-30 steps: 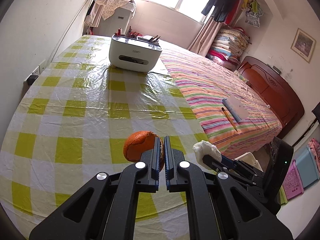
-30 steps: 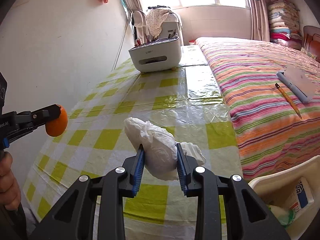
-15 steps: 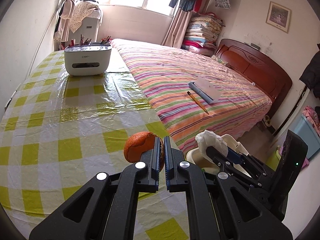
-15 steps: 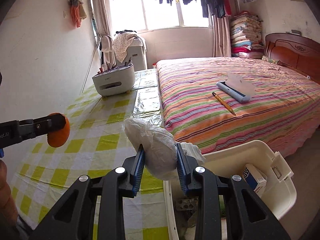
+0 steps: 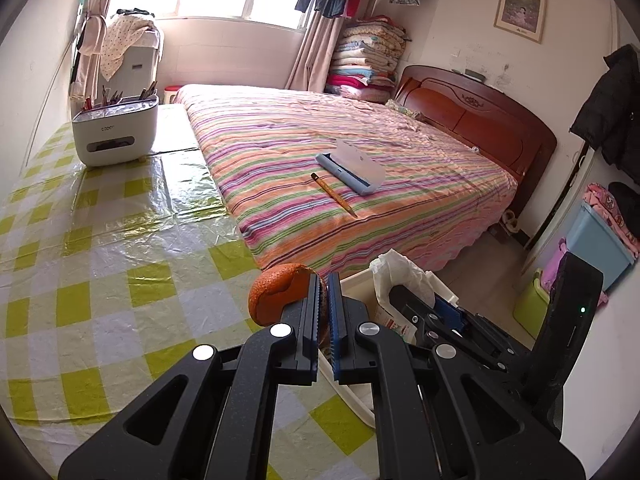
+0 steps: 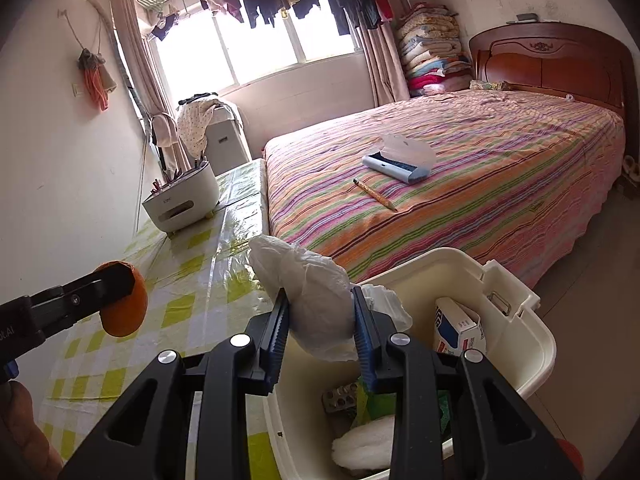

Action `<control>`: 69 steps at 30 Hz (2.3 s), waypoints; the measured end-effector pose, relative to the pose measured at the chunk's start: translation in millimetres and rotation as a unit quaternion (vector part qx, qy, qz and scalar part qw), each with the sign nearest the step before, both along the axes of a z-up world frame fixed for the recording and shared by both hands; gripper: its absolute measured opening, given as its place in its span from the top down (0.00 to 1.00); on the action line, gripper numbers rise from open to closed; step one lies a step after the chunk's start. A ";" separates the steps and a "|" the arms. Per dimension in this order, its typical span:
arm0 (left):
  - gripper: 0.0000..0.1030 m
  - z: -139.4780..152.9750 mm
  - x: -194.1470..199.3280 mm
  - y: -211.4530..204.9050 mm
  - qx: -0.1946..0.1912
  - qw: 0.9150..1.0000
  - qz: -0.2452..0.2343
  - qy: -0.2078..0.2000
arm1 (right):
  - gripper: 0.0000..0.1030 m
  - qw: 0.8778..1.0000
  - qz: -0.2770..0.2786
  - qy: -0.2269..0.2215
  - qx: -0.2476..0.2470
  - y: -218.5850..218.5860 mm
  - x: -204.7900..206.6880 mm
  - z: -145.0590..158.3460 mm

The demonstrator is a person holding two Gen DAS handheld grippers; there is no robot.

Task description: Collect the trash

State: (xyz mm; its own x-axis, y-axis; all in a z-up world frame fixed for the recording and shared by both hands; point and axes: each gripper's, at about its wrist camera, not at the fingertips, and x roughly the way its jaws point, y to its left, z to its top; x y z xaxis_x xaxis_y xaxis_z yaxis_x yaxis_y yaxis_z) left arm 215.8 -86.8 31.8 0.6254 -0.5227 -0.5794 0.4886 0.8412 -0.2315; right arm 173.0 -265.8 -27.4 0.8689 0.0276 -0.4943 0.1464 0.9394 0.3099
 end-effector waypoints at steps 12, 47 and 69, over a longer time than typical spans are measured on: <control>0.96 -5.6 -7.7 -16.9 -0.001 1.000 -0.004 0.008 | 0.69 0.999 -0.037 -0.005 0.018 -13.3 -12.3 -0.8; 0.96 -30.0 5.4 -69.5 -0.047 0.989 -0.103 0.095 | 0.42 0.979 -0.139 -0.037 0.143 -74.9 -41.7 -12.5; 0.34 -34.5 -3.2 -67.4 -0.040 0.997 -0.056 0.045 | 0.42 0.977 -0.148 -0.048 0.150 -79.4 -51.5 -10.9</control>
